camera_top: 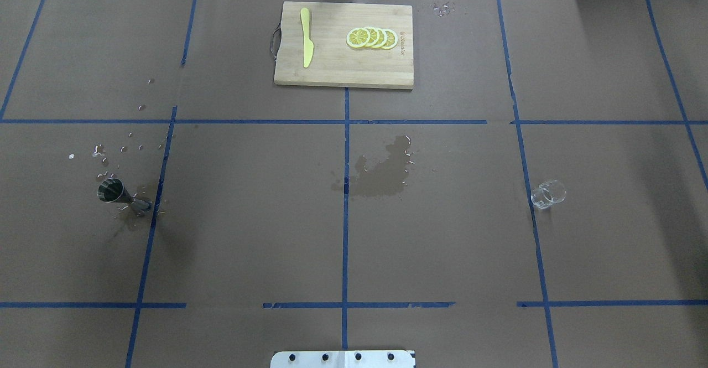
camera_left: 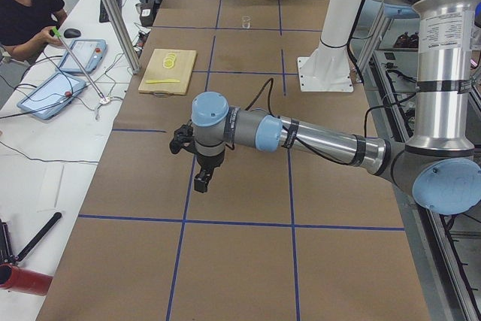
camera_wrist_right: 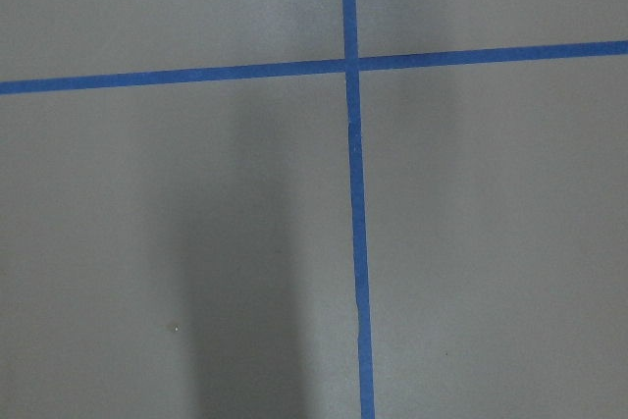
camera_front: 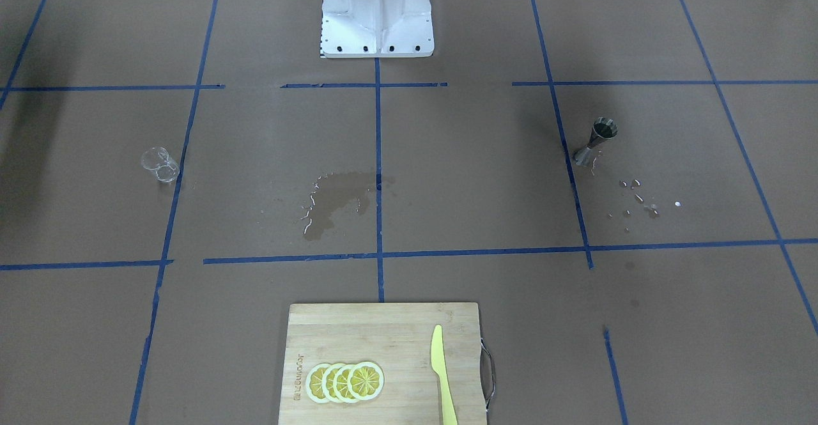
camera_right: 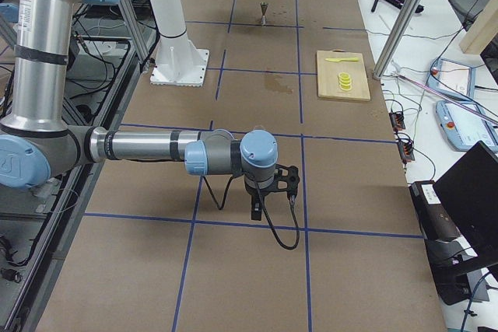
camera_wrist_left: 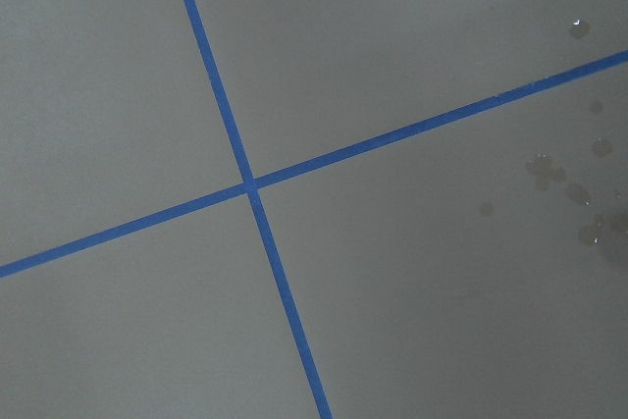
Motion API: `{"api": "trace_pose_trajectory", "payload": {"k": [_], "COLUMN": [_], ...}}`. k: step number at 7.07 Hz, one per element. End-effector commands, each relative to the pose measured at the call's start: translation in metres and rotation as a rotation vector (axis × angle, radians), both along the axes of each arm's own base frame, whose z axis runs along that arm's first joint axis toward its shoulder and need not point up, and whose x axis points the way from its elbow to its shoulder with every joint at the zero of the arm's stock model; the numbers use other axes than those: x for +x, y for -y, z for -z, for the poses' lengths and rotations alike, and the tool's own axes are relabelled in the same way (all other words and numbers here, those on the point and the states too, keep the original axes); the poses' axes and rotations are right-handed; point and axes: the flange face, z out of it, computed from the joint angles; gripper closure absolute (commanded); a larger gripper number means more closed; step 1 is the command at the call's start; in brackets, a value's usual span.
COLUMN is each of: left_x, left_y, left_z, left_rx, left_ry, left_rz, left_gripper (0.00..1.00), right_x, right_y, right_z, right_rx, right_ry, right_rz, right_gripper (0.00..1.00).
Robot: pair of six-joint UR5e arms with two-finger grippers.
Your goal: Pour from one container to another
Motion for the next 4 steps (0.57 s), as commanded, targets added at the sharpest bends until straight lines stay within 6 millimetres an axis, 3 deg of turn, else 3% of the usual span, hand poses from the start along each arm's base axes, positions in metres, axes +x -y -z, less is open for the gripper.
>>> {"api": "trace_pose_trajectory", "payload": {"k": [1,4], "left_x": [-0.001,0.000], "left_y": [0.000,0.014], "left_z": [0.001,0.006], "left_rx": [0.000,0.013], "left_ry": [0.001,0.007], "left_rz": [0.002,0.004], "left_gripper": [0.00,0.00], "right_x": [0.000,0.000], "right_y": [0.000,0.000], "right_z": [0.001,-0.002], "right_rx": [0.002,-0.003], "right_ry": [-0.002,-0.002], "right_rz": [0.000,0.002], "right_gripper": [0.00,0.00]}}
